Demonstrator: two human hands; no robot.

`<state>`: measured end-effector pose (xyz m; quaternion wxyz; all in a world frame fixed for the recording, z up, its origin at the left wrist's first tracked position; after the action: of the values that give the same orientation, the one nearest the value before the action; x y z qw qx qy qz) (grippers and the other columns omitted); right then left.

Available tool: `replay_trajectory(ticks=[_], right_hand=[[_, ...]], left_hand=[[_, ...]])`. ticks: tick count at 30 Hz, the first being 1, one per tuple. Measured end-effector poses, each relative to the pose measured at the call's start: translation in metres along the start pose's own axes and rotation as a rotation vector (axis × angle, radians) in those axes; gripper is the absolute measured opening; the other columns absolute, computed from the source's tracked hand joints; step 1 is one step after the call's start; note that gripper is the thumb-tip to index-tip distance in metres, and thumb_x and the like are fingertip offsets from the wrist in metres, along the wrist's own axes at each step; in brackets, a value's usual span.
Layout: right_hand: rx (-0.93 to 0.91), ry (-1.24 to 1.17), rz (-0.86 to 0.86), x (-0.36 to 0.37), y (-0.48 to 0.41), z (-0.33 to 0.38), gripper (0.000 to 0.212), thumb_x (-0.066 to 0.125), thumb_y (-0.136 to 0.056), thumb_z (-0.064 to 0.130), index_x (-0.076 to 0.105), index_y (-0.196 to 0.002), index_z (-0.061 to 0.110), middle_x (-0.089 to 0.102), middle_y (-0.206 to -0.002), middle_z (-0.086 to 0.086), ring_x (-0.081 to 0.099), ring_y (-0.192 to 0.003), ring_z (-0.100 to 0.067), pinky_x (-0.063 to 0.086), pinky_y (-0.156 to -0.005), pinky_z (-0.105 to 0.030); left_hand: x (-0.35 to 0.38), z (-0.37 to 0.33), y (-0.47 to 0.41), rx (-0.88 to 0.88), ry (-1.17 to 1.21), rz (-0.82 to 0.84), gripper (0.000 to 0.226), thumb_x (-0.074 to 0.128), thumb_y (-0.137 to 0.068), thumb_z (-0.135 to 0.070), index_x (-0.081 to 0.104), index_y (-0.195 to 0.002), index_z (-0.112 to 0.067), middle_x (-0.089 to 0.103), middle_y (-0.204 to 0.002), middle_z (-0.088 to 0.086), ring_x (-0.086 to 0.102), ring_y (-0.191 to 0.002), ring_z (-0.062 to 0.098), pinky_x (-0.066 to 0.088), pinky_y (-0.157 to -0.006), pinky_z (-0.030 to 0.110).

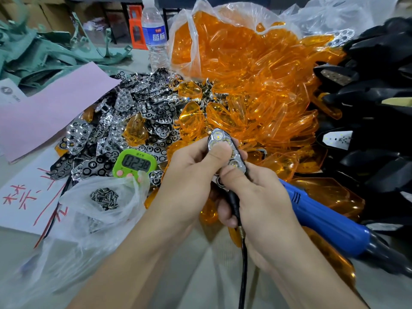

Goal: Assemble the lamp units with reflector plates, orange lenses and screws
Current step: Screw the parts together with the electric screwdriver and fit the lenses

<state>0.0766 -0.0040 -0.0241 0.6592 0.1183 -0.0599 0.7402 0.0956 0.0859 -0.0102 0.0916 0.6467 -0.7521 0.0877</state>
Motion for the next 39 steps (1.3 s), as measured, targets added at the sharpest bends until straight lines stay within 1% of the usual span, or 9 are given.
replay_trajectory(ticks=[5, 8, 11, 14, 18, 21, 27, 31, 39], right_hand=[[-0.007, 0.077, -0.051, 0.004, 0.0, -0.006, 0.025, 0.054, -0.086, 0.038, 0.068, -0.068, 0.027, 0.052, -0.055, -0.001, 0.045, -0.046, -0.016, 0.036, -0.041, -0.028], [-0.008, 0.094, -0.054, 0.004, -0.001, -0.006, 0.024, 0.054, -0.085, 0.039, 0.07, -0.069, 0.031, 0.054, -0.055, -0.003, 0.047, -0.048, -0.02, 0.036, -0.043, -0.03], [-0.017, 0.045, -0.037, 0.009, 0.0, -0.005, 0.024, 0.055, -0.086, 0.034, 0.072, -0.072, 0.026, 0.053, -0.052, 0.001, 0.048, -0.044, -0.014, 0.036, -0.039, -0.025], [0.007, 0.082, 0.015, 0.017, -0.001, -0.004, 0.029, 0.054, -0.089, 0.035, 0.07, -0.084, 0.011, 0.06, -0.055, -0.001, 0.054, -0.045, -0.019, 0.044, -0.042, -0.029], [-0.088, 0.781, -0.006, 0.0, 0.002, 0.024, 0.045, 0.057, -0.093, 0.052, 0.071, -0.067, 0.017, 0.07, -0.065, 0.01, 0.063, -0.054, -0.009, 0.05, -0.054, -0.033], [-0.154, 0.946, -0.101, -0.033, 0.019, 0.062, 0.037, 0.059, -0.094, 0.046, 0.074, -0.077, 0.017, 0.072, -0.063, 0.004, 0.069, -0.057, -0.013, 0.06, -0.063, -0.042], [0.044, 1.482, -0.269, -0.098, 0.083, 0.09, 0.018, 0.069, -0.087, 0.041, 0.068, -0.071, 0.033, 0.066, -0.062, 0.01, 0.059, -0.052, -0.008, 0.041, -0.047, -0.025], [0.156, 1.552, -0.265, -0.097, 0.109, 0.065, 0.024, 0.066, -0.085, 0.058, 0.06, -0.088, 0.035, 0.063, -0.075, 0.011, 0.06, -0.069, -0.015, 0.051, -0.067, -0.034], [0.027, 1.614, -0.336, -0.075, 0.109, 0.066, 0.03, 0.068, -0.088, 0.051, 0.06, -0.115, 0.038, 0.061, -0.084, 0.013, 0.052, -0.076, -0.02, 0.038, -0.067, -0.032]], left_hand=[[-0.007, -0.006, 0.003, 0.099, -0.212, -0.121, 0.021, 0.056, -0.092, -0.031, 0.071, -0.089, -0.015, 0.068, -0.081, 0.027, 0.06, -0.05, 0.049, 0.051, -0.041, 0.059], [-0.006, -0.002, 0.003, 0.018, -0.098, -0.08, 0.019, 0.057, -0.095, -0.028, 0.072, -0.091, -0.017, 0.069, -0.077, 0.02, 0.056, -0.041, 0.033, 0.046, -0.032, 0.032], [-0.001, 0.003, 0.006, -0.065, -0.039, -0.023, 0.025, 0.057, -0.092, -0.036, 0.072, -0.096, -0.018, 0.077, -0.091, 0.008, 0.061, -0.049, 0.022, 0.04, -0.034, 0.021], [-0.004, 0.0, 0.009, -0.038, -0.131, -0.082, 0.032, 0.056, -0.099, -0.031, 0.077, -0.079, -0.018, 0.072, -0.077, 0.019, 0.055, -0.038, 0.021, 0.04, -0.035, 0.021], [-0.017, -0.01, 0.007, 0.019, -0.014, -0.213, 0.04, 0.053, -0.103, -0.008, 0.071, -0.068, -0.014, 0.07, -0.068, 0.011, 0.065, -0.056, 0.019, 0.054, -0.053, 0.03], [-0.02, -0.008, 0.005, -0.016, 0.073, -0.228, 0.036, 0.05, -0.105, -0.008, 0.066, -0.073, -0.01, 0.065, -0.063, 0.006, 0.059, -0.051, 0.018, 0.053, -0.048, 0.028], [-0.007, 0.004, 0.007, -0.074, 0.132, -0.162, 0.022, 0.049, -0.105, -0.005, 0.055, -0.084, -0.007, 0.06, -0.067, 0.008, 0.049, -0.05, 0.017, 0.038, -0.04, 0.023], [-0.003, 0.008, 0.008, -0.078, 0.135, -0.138, 0.012, 0.049, -0.104, -0.004, 0.053, -0.094, -0.007, 0.06, -0.067, 0.007, 0.051, -0.052, 0.017, 0.038, -0.041, 0.022], [-0.035, -0.006, 0.003, -0.079, 0.183, -0.208, 0.011, 0.048, -0.106, -0.006, 0.053, -0.096, -0.009, 0.059, -0.069, 0.007, 0.05, -0.05, 0.014, 0.037, -0.04, 0.02]])
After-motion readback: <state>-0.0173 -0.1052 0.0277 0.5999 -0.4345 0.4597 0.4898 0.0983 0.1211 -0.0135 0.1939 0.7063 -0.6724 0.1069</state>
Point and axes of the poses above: each hand's wrist, its own y-axis away from the middle knuckle, its own x-axis out of the palm, z = x × y, the point moved 8 cm from there along -y, towards the middle knuckle
